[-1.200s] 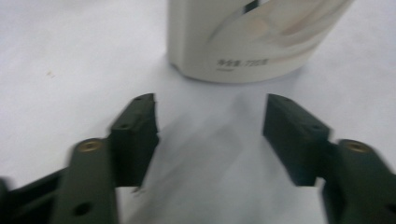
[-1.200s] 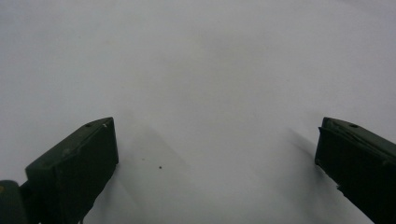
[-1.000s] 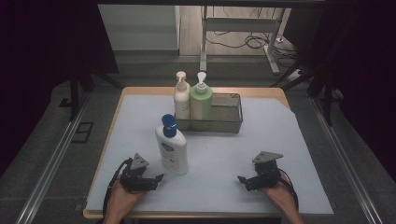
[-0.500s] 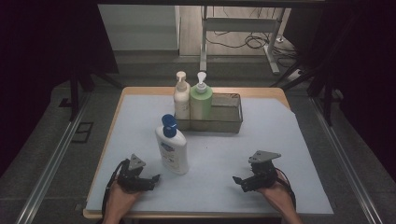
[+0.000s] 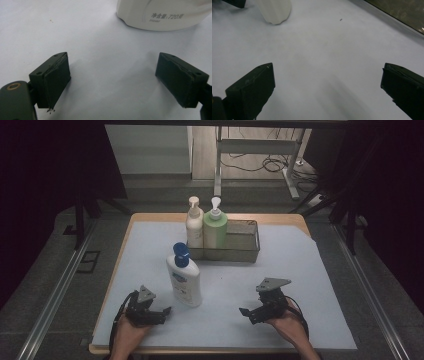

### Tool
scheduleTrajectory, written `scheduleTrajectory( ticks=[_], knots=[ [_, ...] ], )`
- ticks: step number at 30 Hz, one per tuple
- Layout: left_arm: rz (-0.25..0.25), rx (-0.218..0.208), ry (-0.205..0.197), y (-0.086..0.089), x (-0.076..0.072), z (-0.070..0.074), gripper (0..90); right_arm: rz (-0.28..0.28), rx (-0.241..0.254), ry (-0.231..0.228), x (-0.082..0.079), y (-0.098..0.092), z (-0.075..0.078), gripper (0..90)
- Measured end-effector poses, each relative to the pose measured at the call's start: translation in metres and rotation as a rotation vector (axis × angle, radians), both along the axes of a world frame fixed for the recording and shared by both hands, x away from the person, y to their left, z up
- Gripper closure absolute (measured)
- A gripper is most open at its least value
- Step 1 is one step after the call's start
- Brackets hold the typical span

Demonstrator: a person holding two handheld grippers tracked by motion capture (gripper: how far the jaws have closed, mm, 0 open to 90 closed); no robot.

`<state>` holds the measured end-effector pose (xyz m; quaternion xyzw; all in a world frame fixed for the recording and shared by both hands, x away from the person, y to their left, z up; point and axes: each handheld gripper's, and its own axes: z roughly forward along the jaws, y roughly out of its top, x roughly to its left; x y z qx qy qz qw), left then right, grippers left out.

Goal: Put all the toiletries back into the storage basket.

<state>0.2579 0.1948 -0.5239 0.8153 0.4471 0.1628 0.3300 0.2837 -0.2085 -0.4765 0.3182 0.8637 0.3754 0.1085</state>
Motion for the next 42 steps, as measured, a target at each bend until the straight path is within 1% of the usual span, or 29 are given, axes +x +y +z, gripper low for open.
scheduleTrajectory(
  ticks=[1, 3, 6, 7, 8, 13, 19, 21, 22, 23, 27, 28, 30, 32, 36, 42],
  knots=[
    [0.0, 0.0, 0.0, 0.0, 0.0, 0.0, 12.2, 0.011, -0.002, -0.006, 0.001, 0.005, 0.002, 0.0],
    [0.0, 0.0, 0.0, 0.0, 0.0, 0.0, 12.2, 0.013, -0.003, -0.008, 0.001, 0.007, 0.004, 0.0],
    [0.001, 0.0, 0.0, 0.0, 0.0, 0.0, 12.2, 0.032, -0.005, -0.017, 0.001, 0.018, 0.01, 0.0],
    [0.001, 0.0, 0.0, 0.0, 0.0, 0.0, 12.2, 0.032, -0.005, -0.017, 0.001, 0.018, 0.01, 0.0],
    [0.001, 0.0, 0.0, 0.0, 0.0, 0.0, 12.2, 0.039, -0.001, -0.021, 0.002, 0.024, 0.013, 0.0],
    [0.003, -0.002, -0.002, 0.0, 0.0, 0.0, 12.2, 0.057, 0.02, -0.023, 0.002, 0.038, 0.019, 0.3],
    [0.003, -0.004, -0.001, 0.0, 0.0, 0.0, 12.2, 0.079, 0.028, -0.032, 0.002, 0.054, 0.026, 1.2],
    [0.003, -0.004, -0.001, 0.0, 0.0, 0.0, 12.2, 0.084, 0.028, -0.035, 0.002, 0.057, 0.027, 1.2],
    [0.004, -0.004, -0.001, 0.0, 0.0, 0.0, 12.2, 0.092, 0.028, -0.039, 0.003, 0.062, 0.029, 2.2],
    [0.004, -0.004, -0.001, 0.0, 0.0, 0.0, 12.2, 0.092, 0.028, -0.039, 0.003, 0.062, 0.029, 2.2],
    [0.004, -0.005, -0.001, 0.0, 0.0, 0.0, 12.2, 0.1, 0.015, -0.051, 0.004, 0.075, 0.033, 3.3],
    [0.004, -0.004, -0.001, 0.0, 0.0, 0.0, 12.2, 0.106, 0.017, -0.056, 0.005, 0.08, 0.034, 4.0],
    [0.004, -0.004, -0.001, 0.0, 0.0, 0.0, 12.2, 0.109, 0.017, -0.056, 0.005, 0.083, 0.035, 4.3],
    [0.004, -0.004, -0.001, 0.0, 0.0, 0.0, 12.2, 0.11, 0.034, -0.047, 0.007, 0.092, 0.037, 5.3],
    [0.003, -0.004, -0.001, 0.0, 0.0, 0.0, 12.2, 0.121, 0.033, -0.054, 0.009, 0.101, 0.038, 5.8],
    [0.002, -0.004, 0.001, 0.0, 0.0, 0.0, 12.2, 0.112, 0.056, -0.041, 0.015, 0.118, 0.046, 9.4]
  ],
)
